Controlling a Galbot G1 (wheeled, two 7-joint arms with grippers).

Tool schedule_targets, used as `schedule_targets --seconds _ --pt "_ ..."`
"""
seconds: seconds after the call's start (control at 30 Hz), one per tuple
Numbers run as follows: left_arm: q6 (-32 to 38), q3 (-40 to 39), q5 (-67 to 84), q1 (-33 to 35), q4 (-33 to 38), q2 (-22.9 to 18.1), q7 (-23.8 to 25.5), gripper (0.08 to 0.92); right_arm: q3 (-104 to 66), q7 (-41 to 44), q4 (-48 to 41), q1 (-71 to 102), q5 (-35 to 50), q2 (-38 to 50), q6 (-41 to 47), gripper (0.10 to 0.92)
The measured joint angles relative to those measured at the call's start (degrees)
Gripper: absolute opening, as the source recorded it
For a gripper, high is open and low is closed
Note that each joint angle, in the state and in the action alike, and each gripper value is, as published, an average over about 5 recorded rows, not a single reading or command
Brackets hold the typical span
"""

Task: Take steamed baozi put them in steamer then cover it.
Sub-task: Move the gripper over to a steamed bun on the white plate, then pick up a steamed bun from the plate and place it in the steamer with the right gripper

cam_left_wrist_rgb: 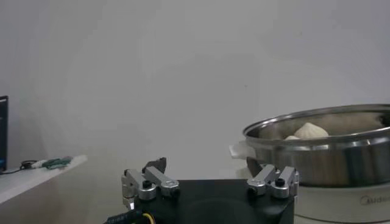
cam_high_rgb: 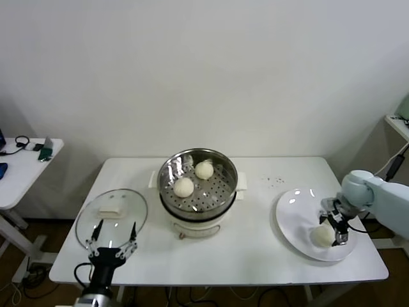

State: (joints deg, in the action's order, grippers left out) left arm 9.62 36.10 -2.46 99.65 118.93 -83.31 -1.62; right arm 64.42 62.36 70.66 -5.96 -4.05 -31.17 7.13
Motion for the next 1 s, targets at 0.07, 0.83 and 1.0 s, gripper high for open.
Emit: schedule_targets --seconds 0.07,0.83,1.0 --pt "0.0 0.1 0.0 0.0 0.0 0.0 0.0 0.823 -0.4 0.0 -0.3 0.5 -0.4 -0.3 -0.1 0.823" --pt "0.1 0.3 -0.1 0.9 0.7 0.0 -0.2 0.823 -0.1 1.1 -0.3 -0.7 -1.3 -1.0 -1.1 0.688" --pt "0.2 0.3 0.0 1.1 0.7 0.0 -0.3 0.823 2.8 1.7 0.0 -5.3 -0.2 -1.9 -2.4 0.687"
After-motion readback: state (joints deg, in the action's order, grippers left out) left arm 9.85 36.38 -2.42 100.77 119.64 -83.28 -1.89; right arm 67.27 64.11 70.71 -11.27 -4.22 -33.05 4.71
